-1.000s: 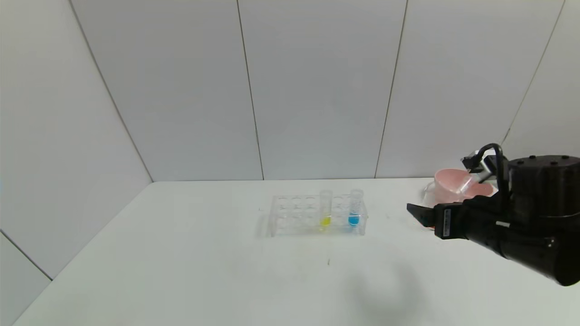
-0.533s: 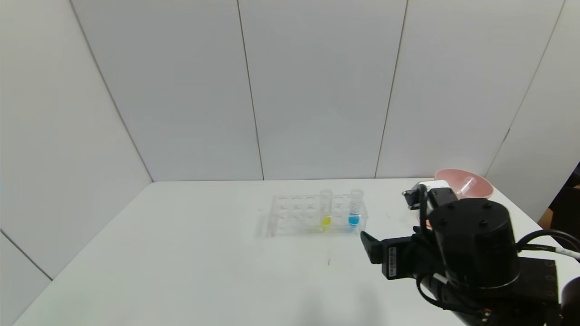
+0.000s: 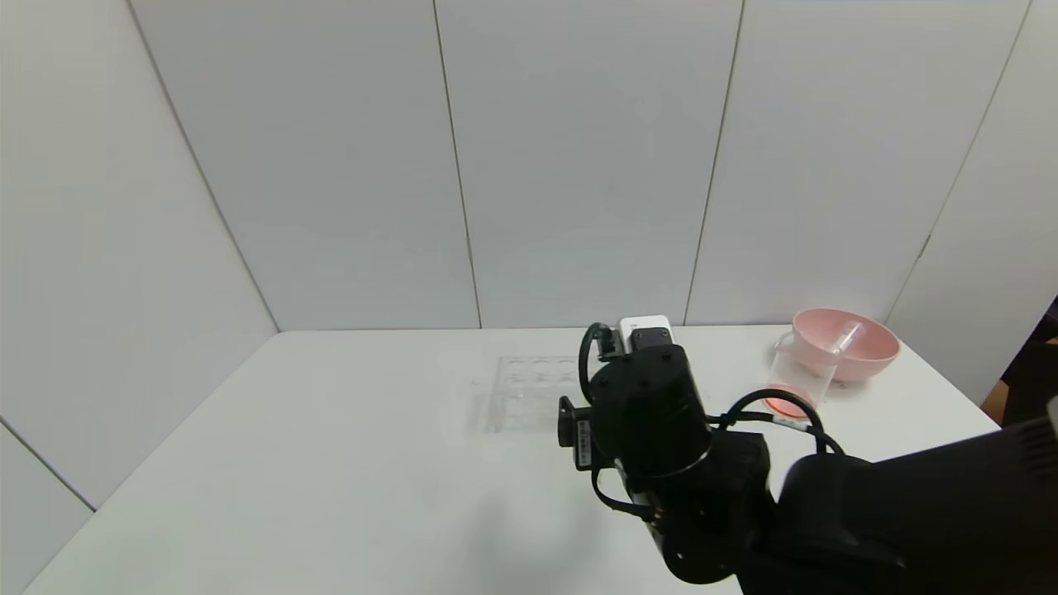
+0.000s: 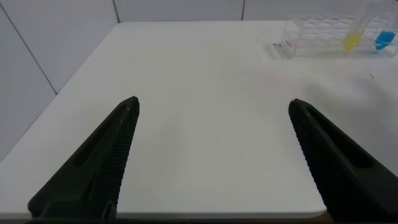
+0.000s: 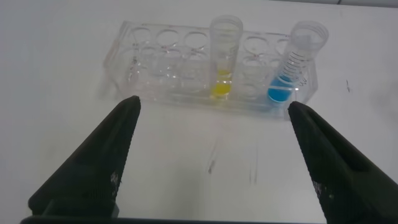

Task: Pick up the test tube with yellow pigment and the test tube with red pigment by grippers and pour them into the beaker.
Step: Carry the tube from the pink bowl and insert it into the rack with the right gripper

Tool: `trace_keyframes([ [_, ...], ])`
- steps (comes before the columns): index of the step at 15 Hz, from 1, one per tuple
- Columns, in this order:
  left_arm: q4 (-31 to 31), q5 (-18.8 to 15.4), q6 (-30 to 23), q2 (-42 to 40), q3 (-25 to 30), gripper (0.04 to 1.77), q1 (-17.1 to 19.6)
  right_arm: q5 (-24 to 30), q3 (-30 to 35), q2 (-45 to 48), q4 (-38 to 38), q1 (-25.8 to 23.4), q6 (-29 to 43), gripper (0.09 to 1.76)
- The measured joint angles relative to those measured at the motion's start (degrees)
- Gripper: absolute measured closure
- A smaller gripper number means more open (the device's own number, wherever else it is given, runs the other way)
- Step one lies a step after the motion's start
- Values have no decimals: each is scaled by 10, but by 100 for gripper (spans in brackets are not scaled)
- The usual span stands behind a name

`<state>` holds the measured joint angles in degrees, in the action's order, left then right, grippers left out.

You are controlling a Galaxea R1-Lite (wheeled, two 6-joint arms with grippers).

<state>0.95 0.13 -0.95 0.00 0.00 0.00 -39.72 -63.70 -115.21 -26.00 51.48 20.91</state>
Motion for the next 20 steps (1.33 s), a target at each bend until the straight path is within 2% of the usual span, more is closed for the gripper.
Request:
trace_keyframes([
  [4,0,0,0,0,0,9,0,5,-96,-83,10,-24,-19,15],
  [8,0,0,0,0,0,9,0,48,-163,-136,29,-54,-22,15],
  [15,0,0,0,0,0,9,0,54,-241,-198,34,-95,-43,15],
  [20,0,0,0,0,0,9,0,70,-263,-209,47,-103,-42,15],
])
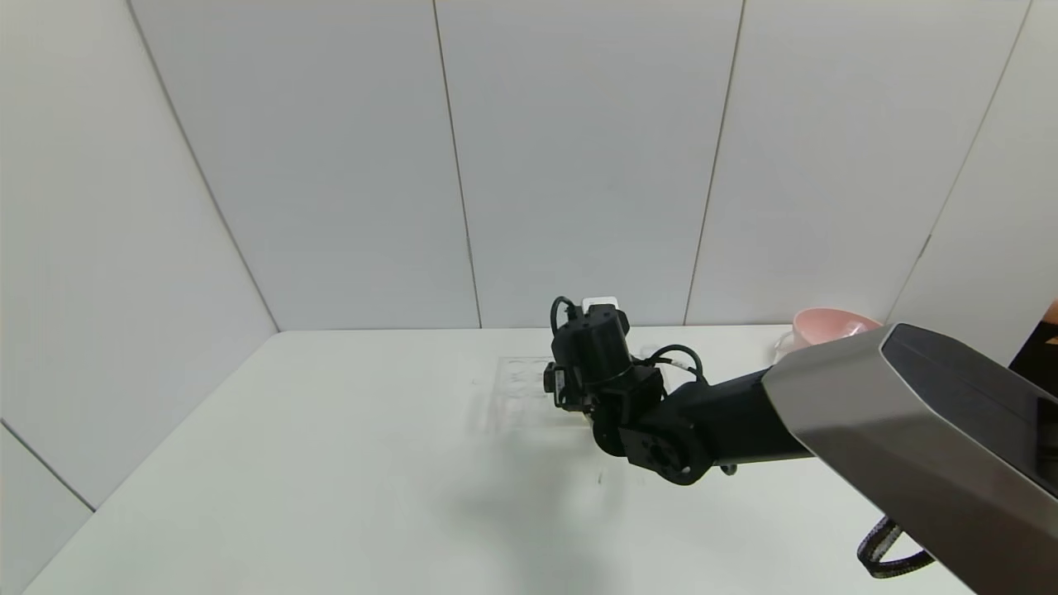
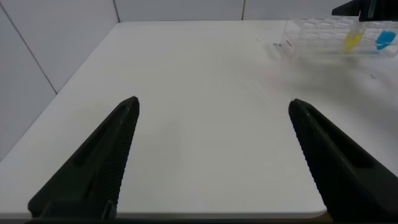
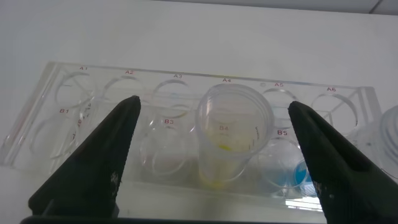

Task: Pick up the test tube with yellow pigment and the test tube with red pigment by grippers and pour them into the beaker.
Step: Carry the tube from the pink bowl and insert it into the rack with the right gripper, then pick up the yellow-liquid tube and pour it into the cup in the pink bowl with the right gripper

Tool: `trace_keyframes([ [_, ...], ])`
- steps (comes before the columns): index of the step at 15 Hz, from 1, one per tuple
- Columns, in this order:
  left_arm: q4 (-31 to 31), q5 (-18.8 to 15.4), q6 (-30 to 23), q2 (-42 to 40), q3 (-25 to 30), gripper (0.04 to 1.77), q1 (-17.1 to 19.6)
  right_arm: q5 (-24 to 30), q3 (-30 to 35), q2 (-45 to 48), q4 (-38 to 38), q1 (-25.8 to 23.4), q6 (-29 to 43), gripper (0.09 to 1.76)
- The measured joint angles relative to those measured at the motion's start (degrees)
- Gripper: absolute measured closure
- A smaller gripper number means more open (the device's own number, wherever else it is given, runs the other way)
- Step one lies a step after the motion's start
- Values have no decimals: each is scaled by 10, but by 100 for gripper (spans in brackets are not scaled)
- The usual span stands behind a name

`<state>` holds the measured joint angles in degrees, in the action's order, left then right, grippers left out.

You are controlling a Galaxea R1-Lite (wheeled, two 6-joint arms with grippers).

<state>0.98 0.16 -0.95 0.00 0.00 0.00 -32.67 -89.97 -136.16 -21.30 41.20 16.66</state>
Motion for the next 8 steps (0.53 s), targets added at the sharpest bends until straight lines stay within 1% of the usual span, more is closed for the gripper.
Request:
trace_keyframes([
  [8,0,0,0,0,0,9,0,0,-1,-1,0,1,0,15],
])
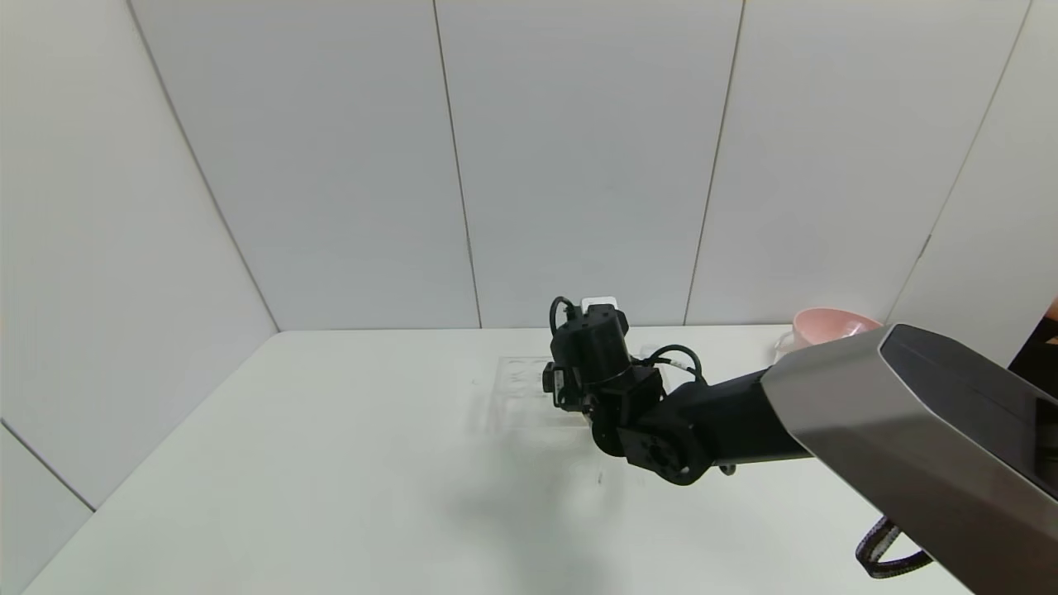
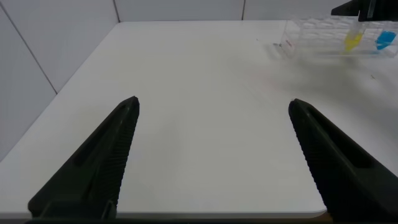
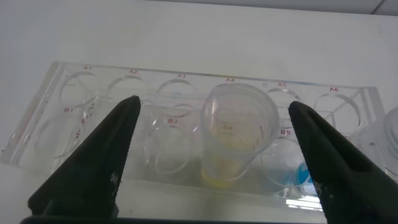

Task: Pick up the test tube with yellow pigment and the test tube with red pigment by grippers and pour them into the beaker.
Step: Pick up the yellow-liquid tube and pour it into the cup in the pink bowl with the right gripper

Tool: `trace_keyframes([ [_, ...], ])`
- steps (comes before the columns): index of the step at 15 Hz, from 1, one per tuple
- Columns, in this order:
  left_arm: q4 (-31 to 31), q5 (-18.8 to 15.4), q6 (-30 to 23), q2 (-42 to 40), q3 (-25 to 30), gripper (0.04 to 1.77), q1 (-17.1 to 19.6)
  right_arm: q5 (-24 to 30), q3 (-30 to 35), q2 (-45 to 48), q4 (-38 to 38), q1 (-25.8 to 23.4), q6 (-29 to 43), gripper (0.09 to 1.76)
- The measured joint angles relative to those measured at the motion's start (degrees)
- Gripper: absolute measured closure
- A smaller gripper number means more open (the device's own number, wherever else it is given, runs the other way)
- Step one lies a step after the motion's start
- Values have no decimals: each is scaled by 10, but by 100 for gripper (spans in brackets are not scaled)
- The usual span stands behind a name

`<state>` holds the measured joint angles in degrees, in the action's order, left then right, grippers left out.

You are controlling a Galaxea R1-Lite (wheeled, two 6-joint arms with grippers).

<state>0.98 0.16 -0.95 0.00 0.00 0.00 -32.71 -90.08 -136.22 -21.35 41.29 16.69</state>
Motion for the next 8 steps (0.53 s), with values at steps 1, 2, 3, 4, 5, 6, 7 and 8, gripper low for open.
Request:
trace_keyframes([
  [1,0,0,0,0,0,9,0,0,0,0,-1,0,0,15],
  [2,0,0,0,0,0,9,0,0,1,1,0,0,0,14],
  [3,0,0,0,0,0,9,0,0,1,2,-1,0,0,14],
  [4,0,0,0,0,0,9,0,0,3,2,-2,0,0,23],
  [5,0,0,0,0,0,9,0,-1,5,3,-3,0,0,40],
  [6,0,0,0,0,0,9,0,0,6,4,-3,0,0,56],
  [7,0,0,0,0,0,9,0,0,8,4,-3,0,0,70],
  [8,0,0,0,0,0,9,0,0,9,4,-2,0,0,84],
])
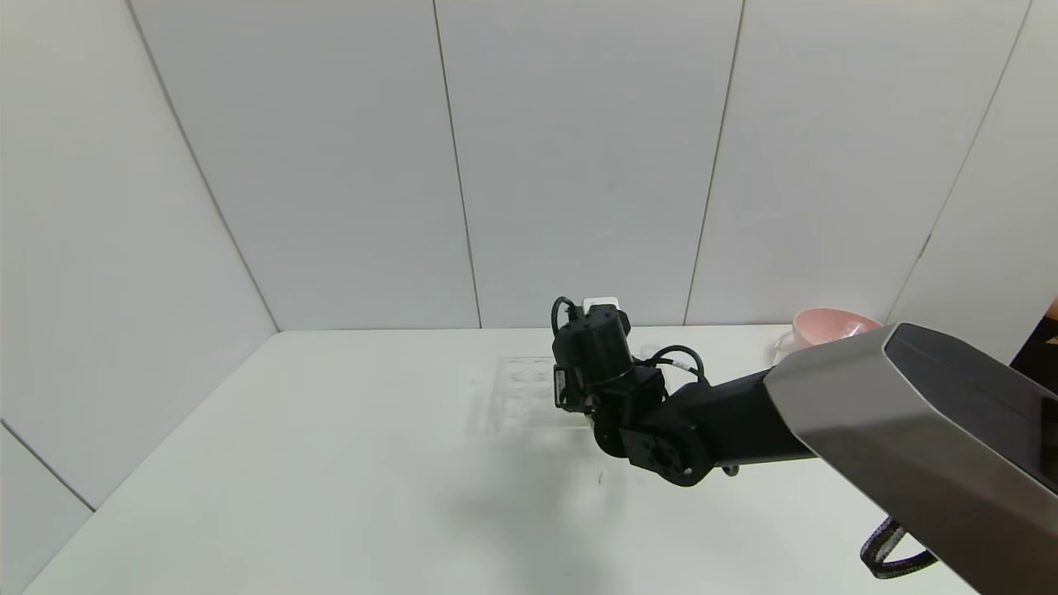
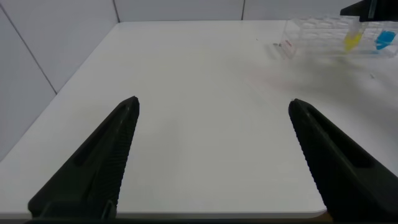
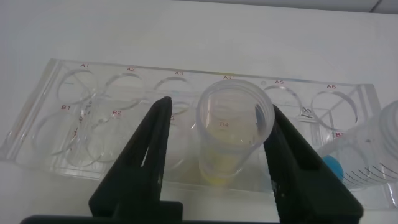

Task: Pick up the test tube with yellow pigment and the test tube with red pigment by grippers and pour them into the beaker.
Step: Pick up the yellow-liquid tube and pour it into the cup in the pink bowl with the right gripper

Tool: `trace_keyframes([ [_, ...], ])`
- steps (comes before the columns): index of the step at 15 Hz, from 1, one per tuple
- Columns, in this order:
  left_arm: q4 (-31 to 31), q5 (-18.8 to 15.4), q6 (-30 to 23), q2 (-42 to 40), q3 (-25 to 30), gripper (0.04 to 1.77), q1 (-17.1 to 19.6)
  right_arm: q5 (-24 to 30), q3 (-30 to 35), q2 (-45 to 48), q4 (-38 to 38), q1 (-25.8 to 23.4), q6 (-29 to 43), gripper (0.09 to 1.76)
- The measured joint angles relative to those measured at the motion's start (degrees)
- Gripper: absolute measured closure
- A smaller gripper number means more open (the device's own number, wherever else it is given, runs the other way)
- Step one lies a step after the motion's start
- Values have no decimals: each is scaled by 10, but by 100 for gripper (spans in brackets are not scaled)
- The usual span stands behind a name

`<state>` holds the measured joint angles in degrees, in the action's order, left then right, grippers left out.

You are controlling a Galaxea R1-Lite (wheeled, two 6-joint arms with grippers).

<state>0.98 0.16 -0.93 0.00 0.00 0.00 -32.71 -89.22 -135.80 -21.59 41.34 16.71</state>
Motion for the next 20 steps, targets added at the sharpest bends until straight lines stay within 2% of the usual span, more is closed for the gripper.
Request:
trace_keyframes([
  [2,0,0,0,0,0,9,0,0,1,0,0,0,0,104],
  [3,0,0,0,0,0,9,0,-1,1,1,1,0,0,122],
  [4,0,0,0,0,0,9,0,0,3,2,2,0,0,133],
  [12,0,0,0,0,0,9,0,0,3,8,5,1,-1,133],
  [20,0,0,0,0,0,9,0,1,-19,54,35,1,-35,133],
])
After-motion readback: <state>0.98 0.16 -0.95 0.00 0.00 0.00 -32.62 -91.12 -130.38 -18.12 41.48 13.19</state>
